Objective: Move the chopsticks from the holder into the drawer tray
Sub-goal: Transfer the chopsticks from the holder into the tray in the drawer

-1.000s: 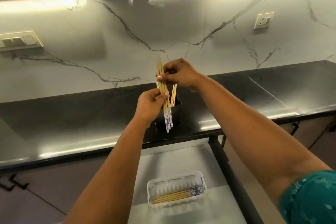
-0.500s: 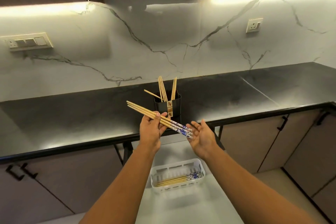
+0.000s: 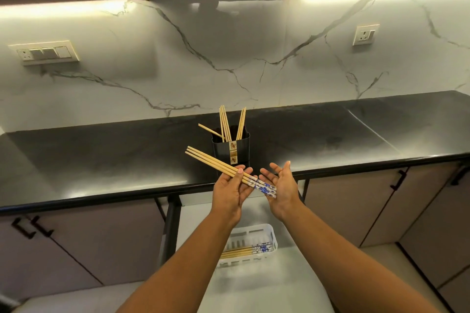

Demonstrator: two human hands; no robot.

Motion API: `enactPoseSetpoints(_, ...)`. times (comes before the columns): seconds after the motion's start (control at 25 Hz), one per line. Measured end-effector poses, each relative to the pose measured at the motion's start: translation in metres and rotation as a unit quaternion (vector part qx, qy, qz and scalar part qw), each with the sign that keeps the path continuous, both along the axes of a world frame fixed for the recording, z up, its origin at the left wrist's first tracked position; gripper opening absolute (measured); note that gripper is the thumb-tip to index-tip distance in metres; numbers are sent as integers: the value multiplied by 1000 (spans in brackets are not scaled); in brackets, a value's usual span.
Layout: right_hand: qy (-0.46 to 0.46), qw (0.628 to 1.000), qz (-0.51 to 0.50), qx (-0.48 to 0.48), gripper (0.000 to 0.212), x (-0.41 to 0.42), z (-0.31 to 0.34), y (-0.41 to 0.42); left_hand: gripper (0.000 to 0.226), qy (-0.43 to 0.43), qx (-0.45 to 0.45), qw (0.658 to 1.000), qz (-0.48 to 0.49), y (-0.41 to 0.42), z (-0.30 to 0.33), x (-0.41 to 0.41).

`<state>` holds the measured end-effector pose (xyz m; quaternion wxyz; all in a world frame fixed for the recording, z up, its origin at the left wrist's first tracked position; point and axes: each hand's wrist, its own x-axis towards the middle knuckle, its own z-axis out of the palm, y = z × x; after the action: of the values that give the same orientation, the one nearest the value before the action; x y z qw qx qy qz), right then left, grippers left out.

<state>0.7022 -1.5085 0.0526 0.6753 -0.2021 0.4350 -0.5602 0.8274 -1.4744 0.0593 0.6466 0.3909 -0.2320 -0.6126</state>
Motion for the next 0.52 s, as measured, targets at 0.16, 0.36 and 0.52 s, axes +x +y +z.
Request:
enactPoseSetpoints(0.16, 189, 979, 28, -67, 35, -4, -4, -5, 17, 5, 31, 998, 52, 1, -7, -9)
enactPoseSetpoints(0.36, 581, 723, 202, -314, 79, 2, -38, 15, 20, 4, 75, 986, 149, 8, -30, -12)
enactPoseSetpoints(0.52, 797, 448, 171, -367, 75, 16, -77, 28, 21, -61, 137, 980, 130, 16, -54, -33)
